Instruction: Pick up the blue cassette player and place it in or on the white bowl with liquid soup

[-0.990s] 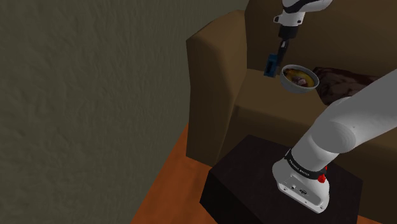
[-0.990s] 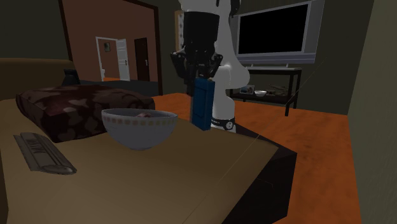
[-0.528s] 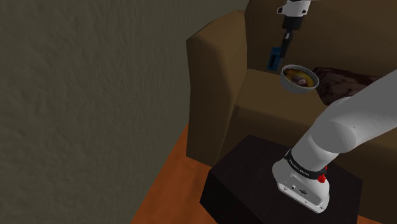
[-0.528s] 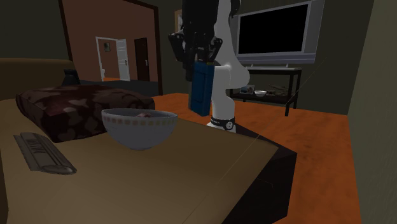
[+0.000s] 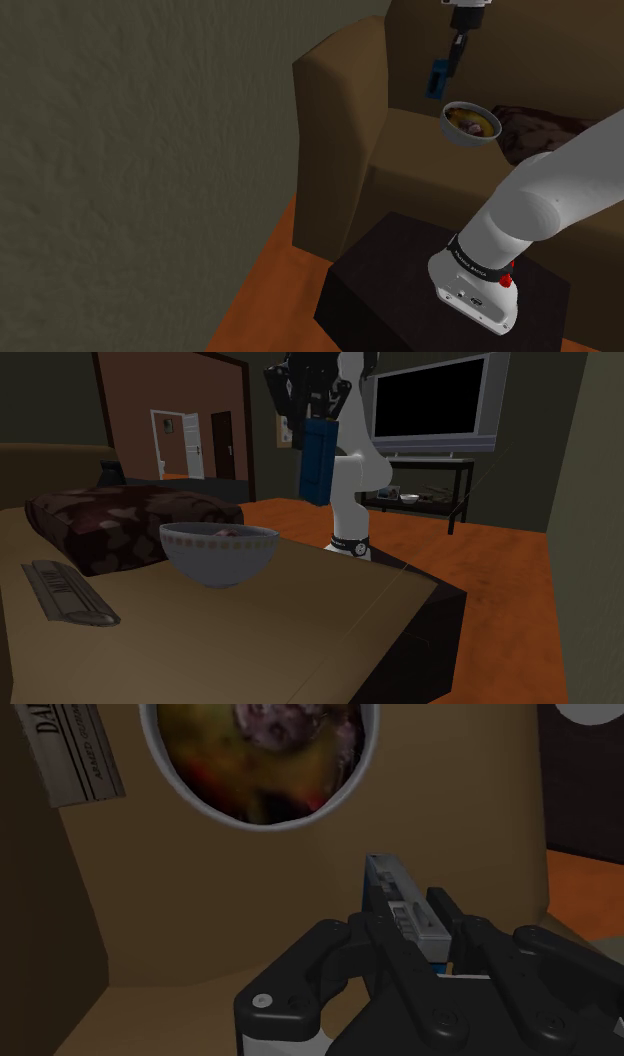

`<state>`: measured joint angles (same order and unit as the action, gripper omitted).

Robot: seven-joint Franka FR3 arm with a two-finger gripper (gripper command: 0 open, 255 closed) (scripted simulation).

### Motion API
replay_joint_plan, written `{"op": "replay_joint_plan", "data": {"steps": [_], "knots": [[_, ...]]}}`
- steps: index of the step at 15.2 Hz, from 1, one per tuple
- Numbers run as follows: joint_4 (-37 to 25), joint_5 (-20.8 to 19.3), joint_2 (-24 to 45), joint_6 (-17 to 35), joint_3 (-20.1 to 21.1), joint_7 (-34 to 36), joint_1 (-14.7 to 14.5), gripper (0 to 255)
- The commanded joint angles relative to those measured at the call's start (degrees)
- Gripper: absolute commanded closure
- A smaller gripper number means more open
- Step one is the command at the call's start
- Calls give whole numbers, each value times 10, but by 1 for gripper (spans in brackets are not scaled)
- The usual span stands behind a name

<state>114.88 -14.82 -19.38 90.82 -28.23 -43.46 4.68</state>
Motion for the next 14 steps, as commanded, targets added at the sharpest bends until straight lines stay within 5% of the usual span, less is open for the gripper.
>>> {"op": "replay_joint_plan", "data": {"steps": [1,10,14], "knots": [[-16,1,1,-15,1,-2,0,255],[-89,7,14,-76,5,-13,-4,255],[-112,-7,17,-84,-32,-71,14,255]]}}
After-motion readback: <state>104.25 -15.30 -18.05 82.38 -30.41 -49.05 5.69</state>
